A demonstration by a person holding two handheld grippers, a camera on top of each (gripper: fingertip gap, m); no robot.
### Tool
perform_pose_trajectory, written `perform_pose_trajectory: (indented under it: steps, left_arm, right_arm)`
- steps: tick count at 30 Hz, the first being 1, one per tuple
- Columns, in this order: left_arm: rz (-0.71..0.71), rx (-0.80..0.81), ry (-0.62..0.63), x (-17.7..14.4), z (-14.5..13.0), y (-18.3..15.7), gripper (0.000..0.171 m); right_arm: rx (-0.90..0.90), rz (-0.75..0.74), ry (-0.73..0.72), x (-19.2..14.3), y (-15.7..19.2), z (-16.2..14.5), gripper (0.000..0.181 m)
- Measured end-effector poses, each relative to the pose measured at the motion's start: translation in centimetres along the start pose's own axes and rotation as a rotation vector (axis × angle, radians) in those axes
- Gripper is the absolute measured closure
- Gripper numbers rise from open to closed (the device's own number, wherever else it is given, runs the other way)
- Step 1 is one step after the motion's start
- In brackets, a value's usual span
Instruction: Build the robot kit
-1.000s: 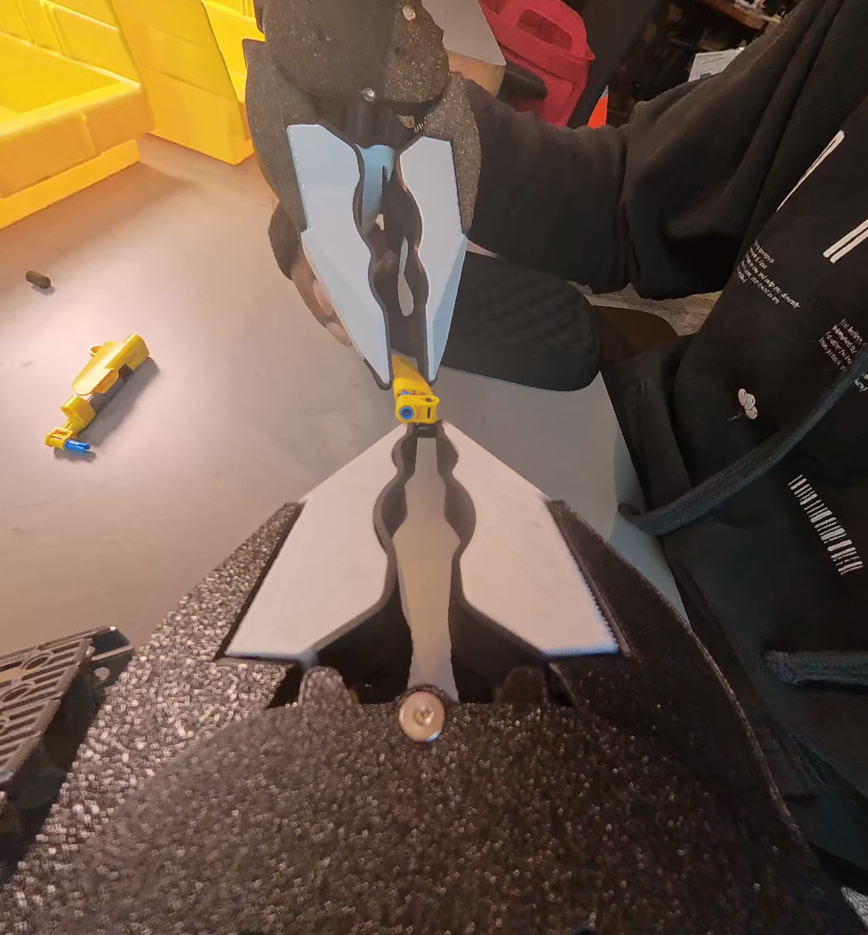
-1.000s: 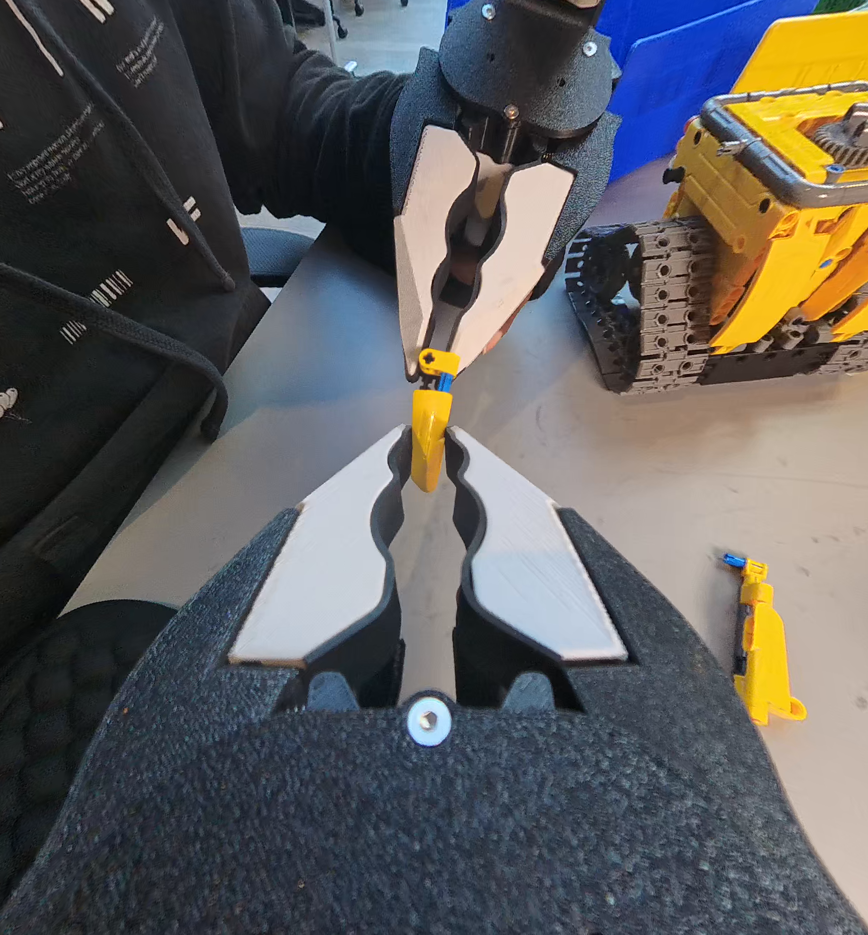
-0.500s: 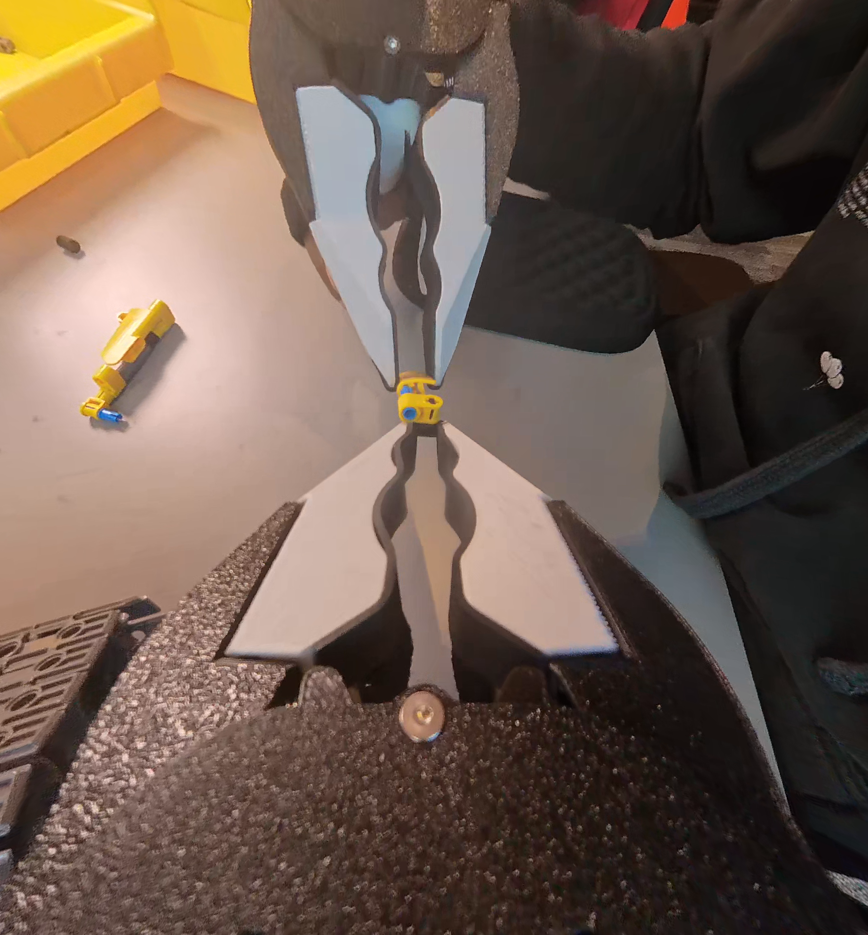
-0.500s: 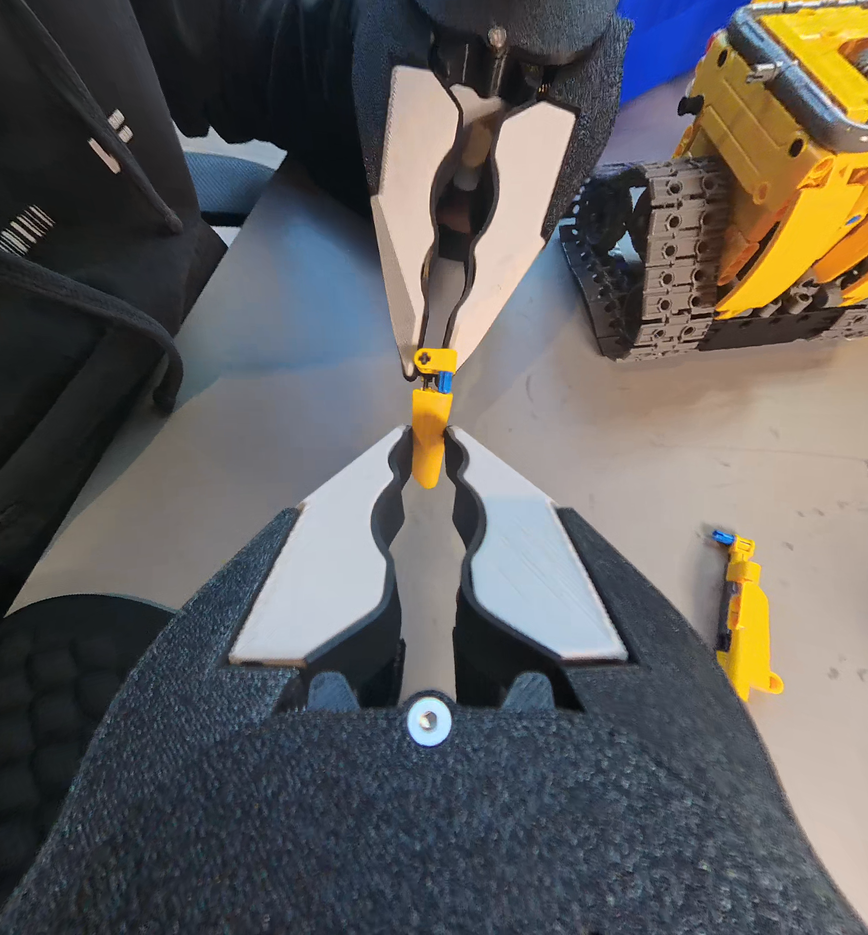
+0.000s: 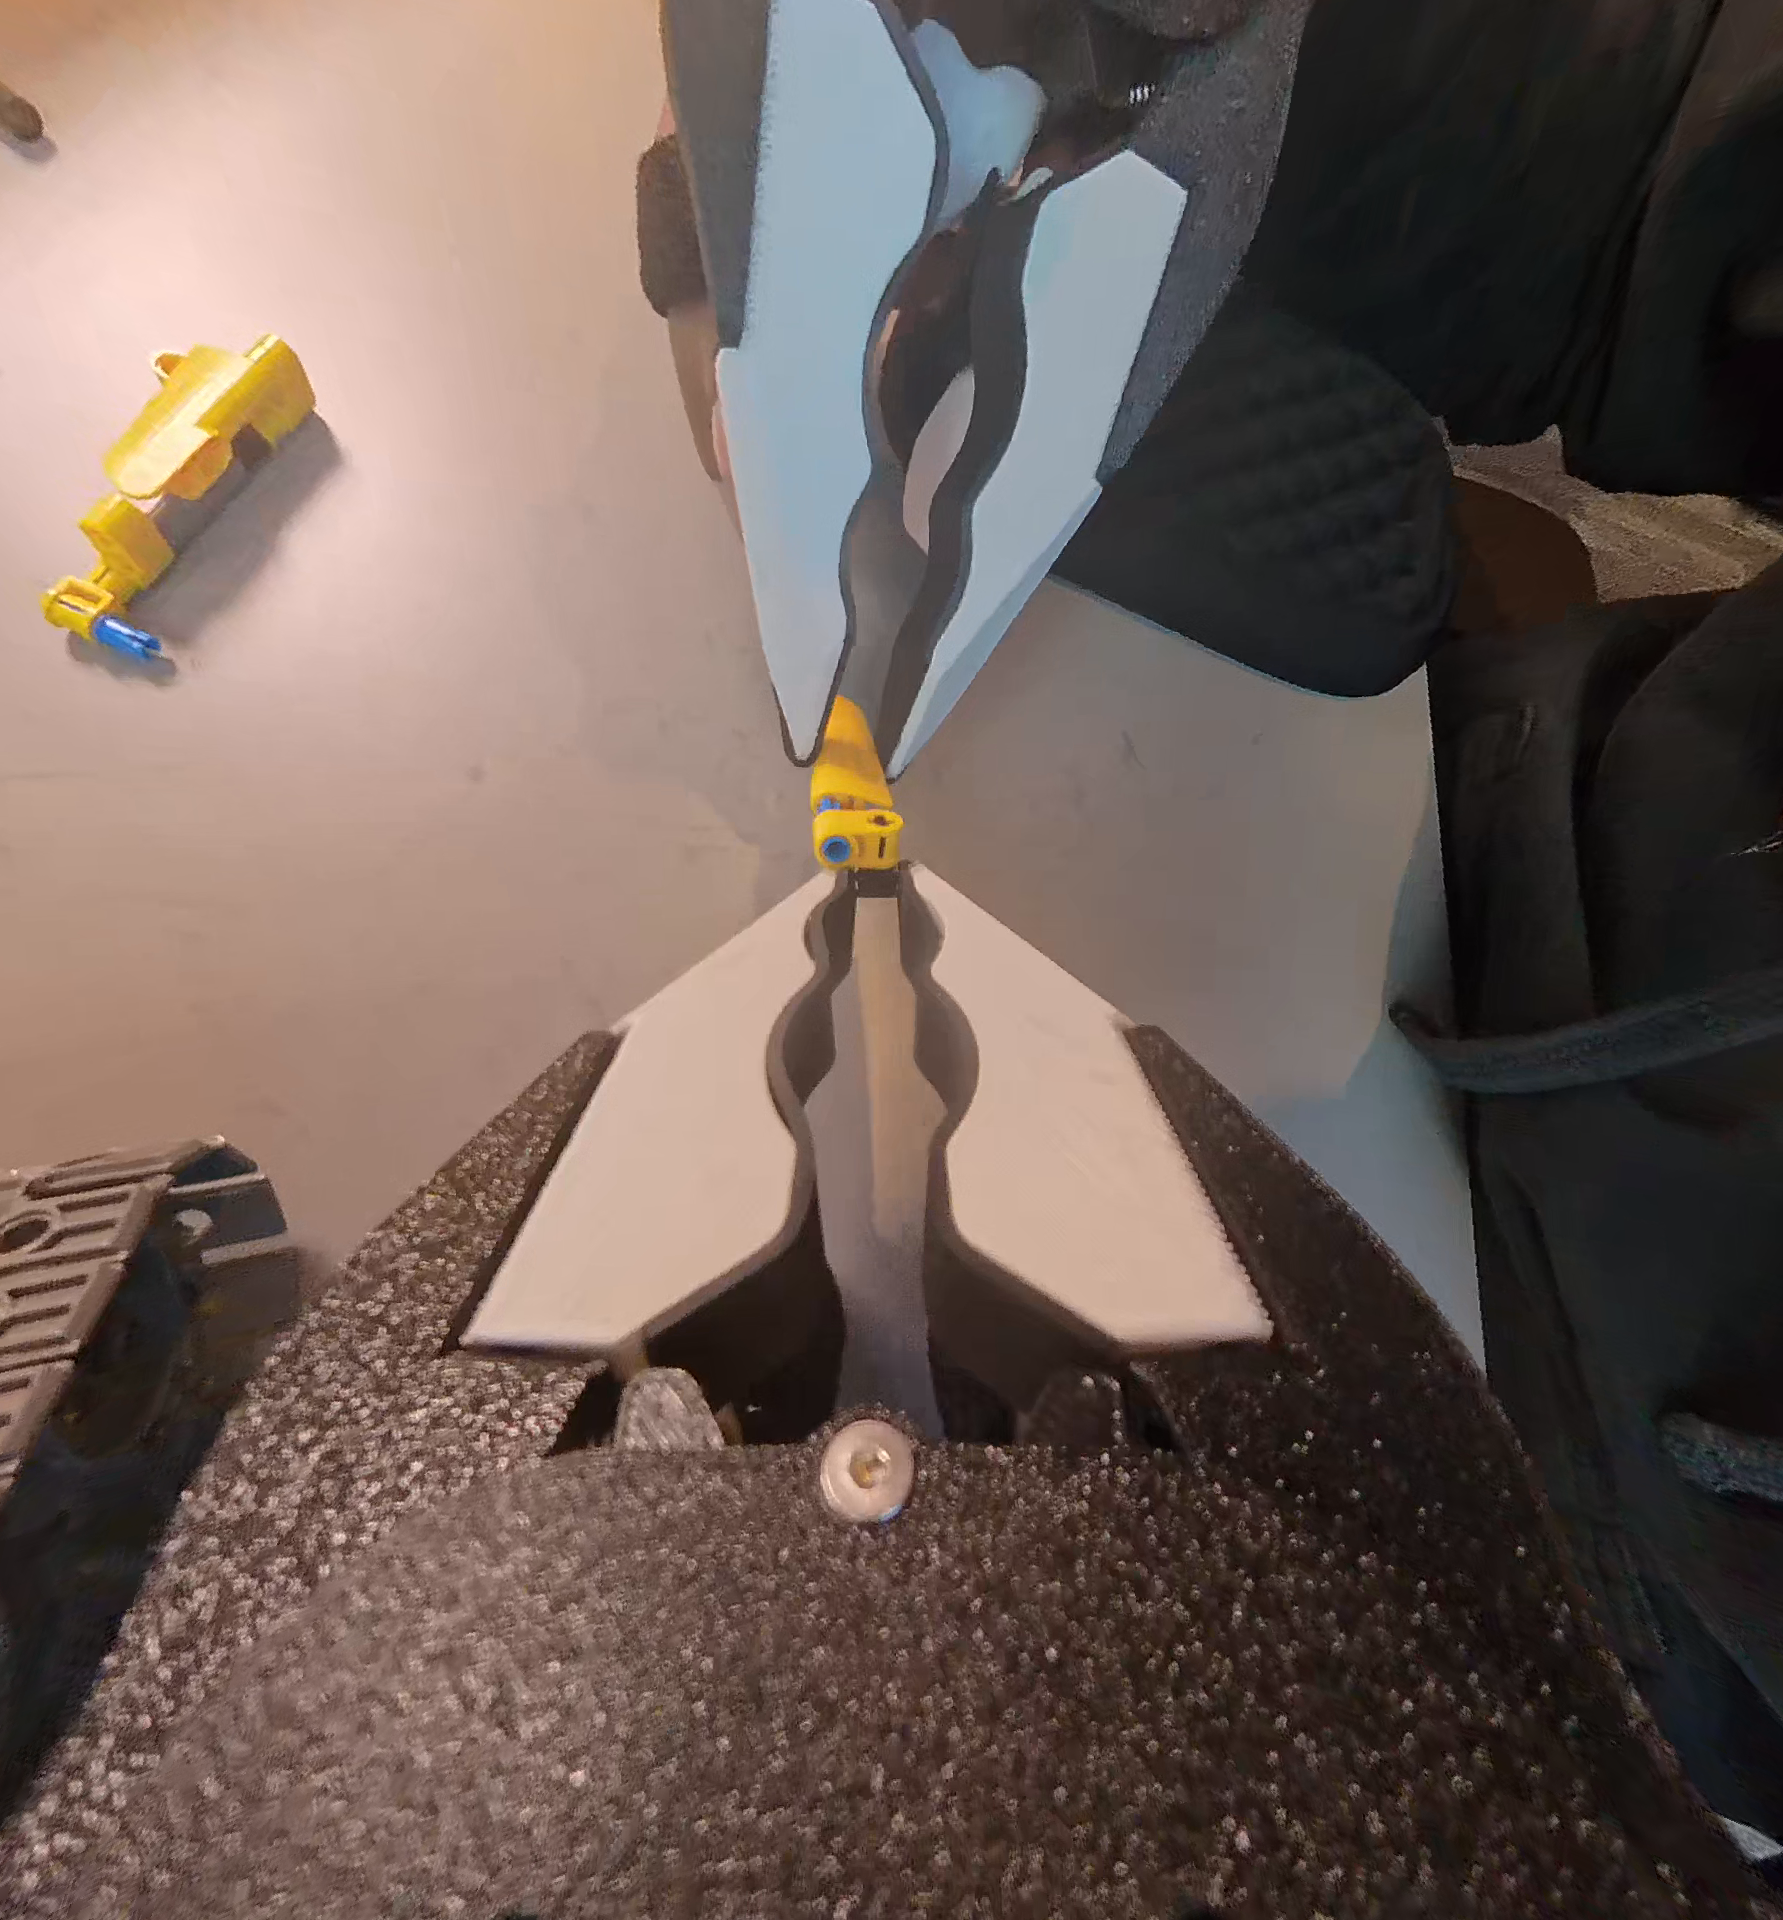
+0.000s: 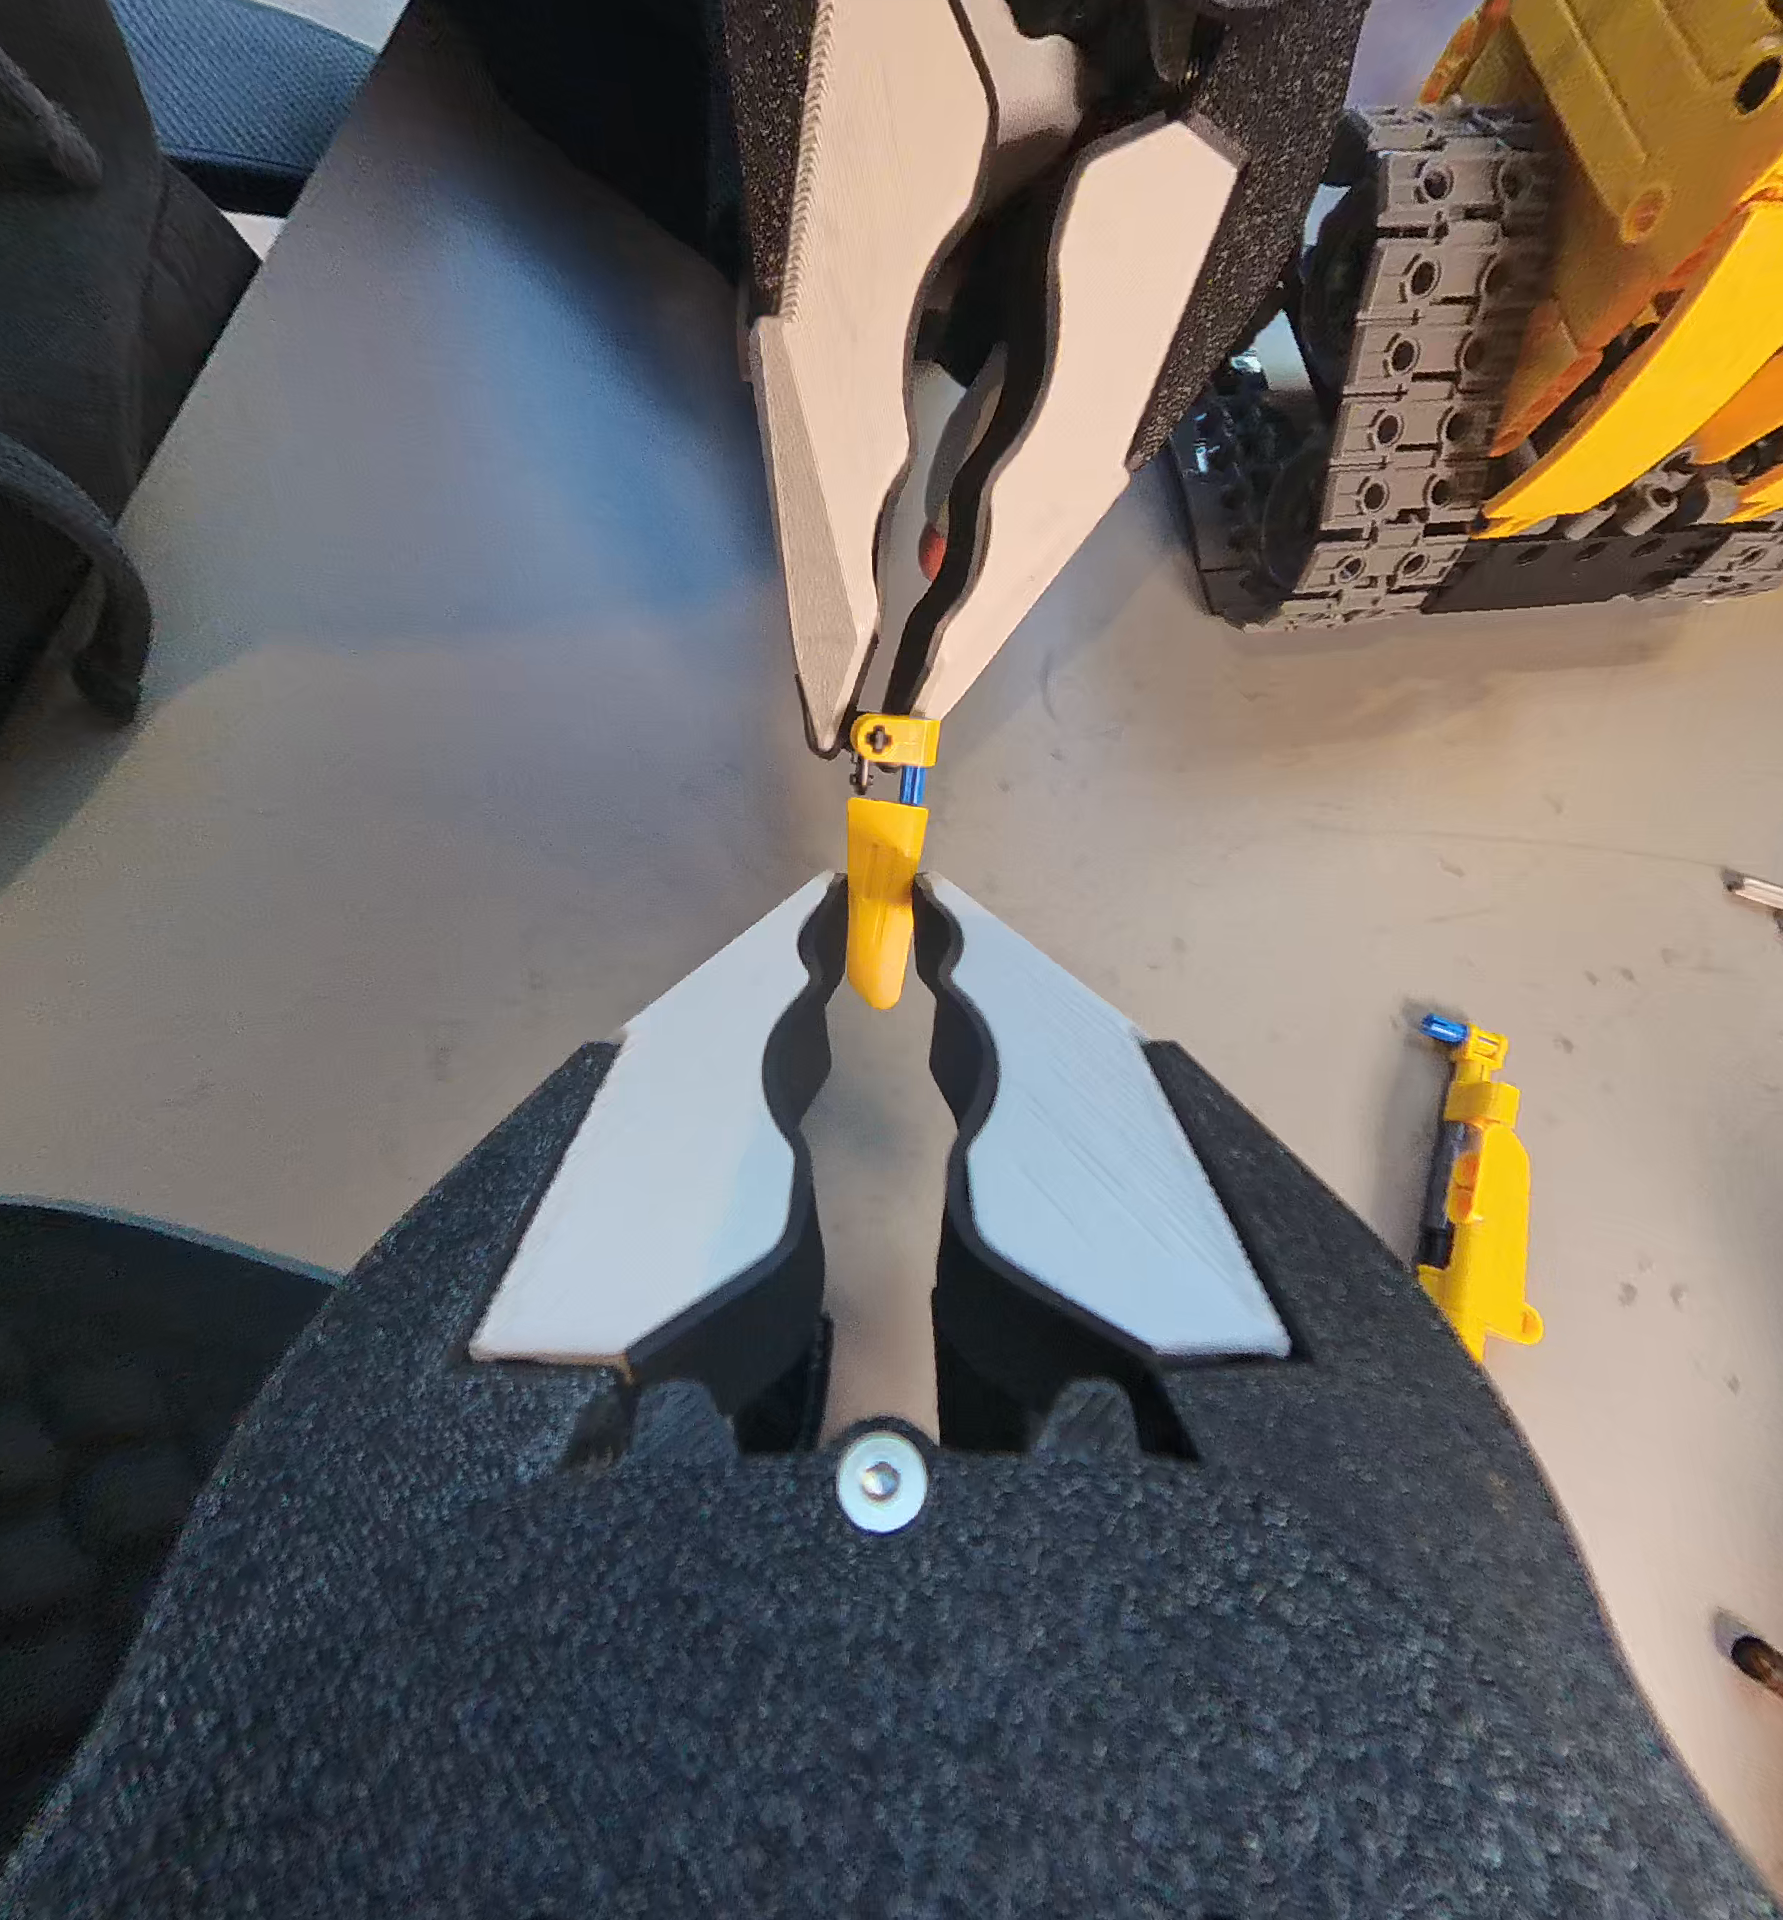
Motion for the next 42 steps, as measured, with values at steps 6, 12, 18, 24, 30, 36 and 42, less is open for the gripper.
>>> perform_pose_trajectory:
  steps: [6, 12, 18, 24, 30, 36, 42]
  left_arm:
    - [-0.050, -0.099, -0.016, -0.1, -0.2, 0.8, 0.165]
    - [-0.066, -0.087, -0.061, -0.3, 0.1, 0.8, 0.165]
    - [-0.057, -0.094, -0.087, -0.7, 0.1, 0.9, 0.165]
    - [-0.044, -0.113, -0.141, -1.3, 0.1, 1.2, 0.165]
    - [-0.021, -0.126, -0.159, -1.7, -0.1, 1.6, 0.164]
    - [-0.018, -0.119, -0.151, -1.5, -0.2, 1.5, 0.164]
    - [-0.024, -0.115, -0.157, -1.6, -0.2, 1.5, 0.164]
  right_arm:
    - [0.001, -0.029, -0.033, -0.2, -0.2, 0.1, 0.170]
    - [-0.042, -0.043, -0.089, -0.8, 0.2, 1.0, 0.180]
    - [0.005, -0.032, -0.073, -0.7, -0.2, -0.2, 0.180]
    - [-0.003, -0.063, -0.057, -0.3, -0.6, -1.0, 0.181]
    - [-0.163, -0.040, 0.080, 0.6, 1.0, -0.7, 0.180]
    - [-0.244, -0.038, 0.149, 0.4, 2.4, -0.3, 0.174]
    - [-0.253, -0.080, 0.159, -0.1, 4.5, -0.3, 0.172]
Point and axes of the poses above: each gripper's, where its closed fingertips meet, x out along the fingers, z out of its top, y = z × x across the jaws, the point moved 10 cm from there along -x, back along the fingers, and after that the axes turned 3 degrees about y, right-handed, at the moved point
